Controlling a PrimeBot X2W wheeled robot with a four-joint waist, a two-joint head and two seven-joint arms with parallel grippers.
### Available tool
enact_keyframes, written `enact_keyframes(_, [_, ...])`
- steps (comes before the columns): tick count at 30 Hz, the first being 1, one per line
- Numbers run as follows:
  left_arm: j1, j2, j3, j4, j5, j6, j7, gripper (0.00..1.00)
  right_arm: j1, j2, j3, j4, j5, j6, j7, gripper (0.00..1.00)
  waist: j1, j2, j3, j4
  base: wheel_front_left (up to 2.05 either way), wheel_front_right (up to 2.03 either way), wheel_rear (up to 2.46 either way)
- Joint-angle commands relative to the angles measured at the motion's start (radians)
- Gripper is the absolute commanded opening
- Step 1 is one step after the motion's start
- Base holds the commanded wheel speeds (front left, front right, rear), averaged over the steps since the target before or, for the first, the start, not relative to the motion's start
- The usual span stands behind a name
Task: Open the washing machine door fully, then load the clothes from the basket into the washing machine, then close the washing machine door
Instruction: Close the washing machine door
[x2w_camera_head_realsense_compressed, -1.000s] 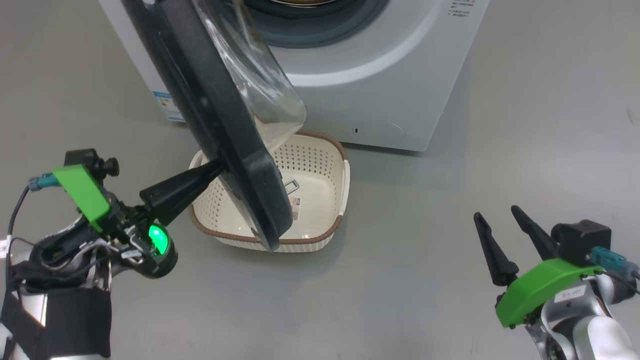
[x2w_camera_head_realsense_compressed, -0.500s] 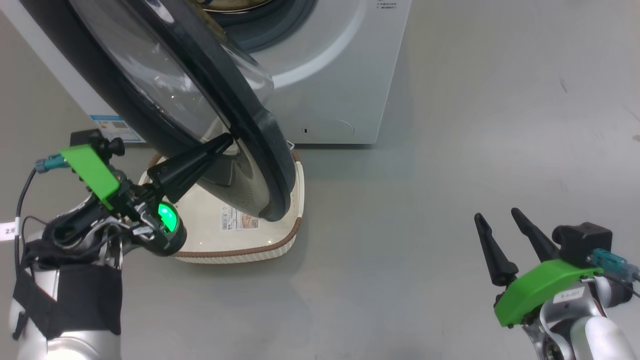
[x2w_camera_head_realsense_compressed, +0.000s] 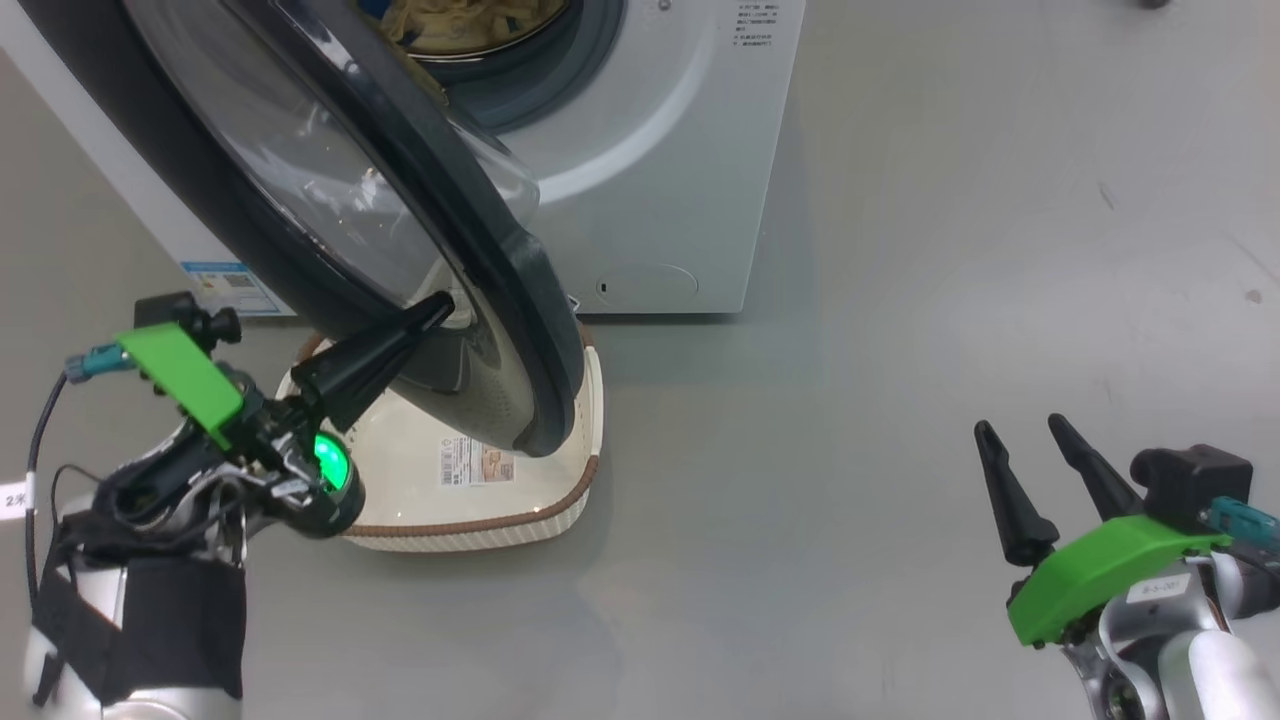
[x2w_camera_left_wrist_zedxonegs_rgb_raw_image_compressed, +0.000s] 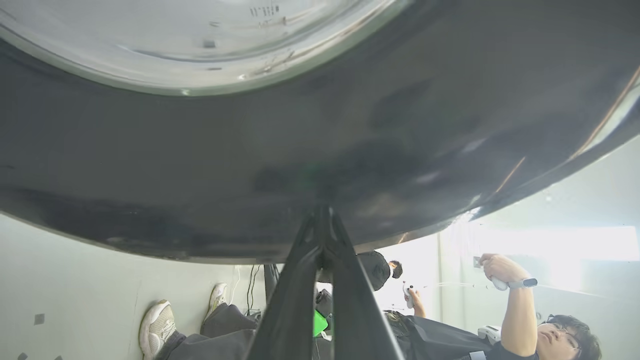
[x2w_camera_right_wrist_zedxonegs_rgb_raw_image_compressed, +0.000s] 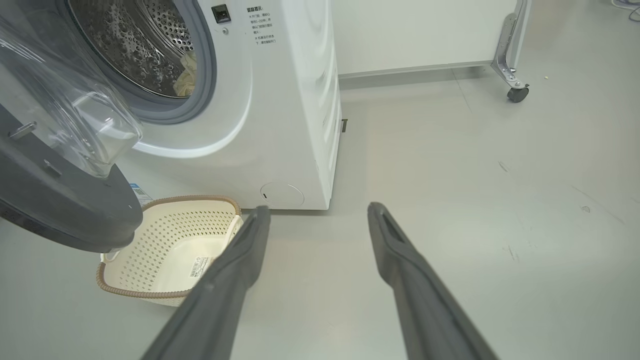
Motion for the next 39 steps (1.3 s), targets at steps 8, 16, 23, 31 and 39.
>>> enact_keyframes(8, [0.089,0.053,0.06,-0.096,0.179,-0.041,-0.201,1.0,0.001,-0.003,-0.025,-0.026,0.003,0.0,-0.018,1.0,0.0,0.0,-0.052,0.022,0.0,0.0,0.0])
enact_keyframes(16, [0.184,0.064,0.046,-0.127,0.58,-0.011,-0.637,1.0,0.025,-0.003,-0.06,-0.047,-0.017,0.0,-0.006,1.0,0.0,0.0,-0.098,0.044,0.0,0.0,0.0])
enact_keyframes(23, [0.275,0.074,-0.021,-0.202,0.865,0.036,-0.886,1.0,0.049,-0.003,-0.055,-0.065,-0.026,0.0,0.012,1.0,0.0,0.0,-0.133,0.039,0.0,0.0,0.0])
enact_keyframes(31, [0.406,0.117,-0.148,-0.301,1.197,0.13,-1.067,1.0,0.071,-0.003,-0.04,-0.078,-0.033,0.0,0.026,1.0,0.0,0.0,-0.157,0.023,0.0,0.0,0.0])
enact_keyframes(39, [0.492,0.143,-0.229,-0.326,1.344,0.189,-1.091,1.0,0.082,-0.003,-0.028,-0.087,-0.039,0.0,0.036,1.0,0.0,0.0,-0.172,0.014,0.0,0.0,0.0])
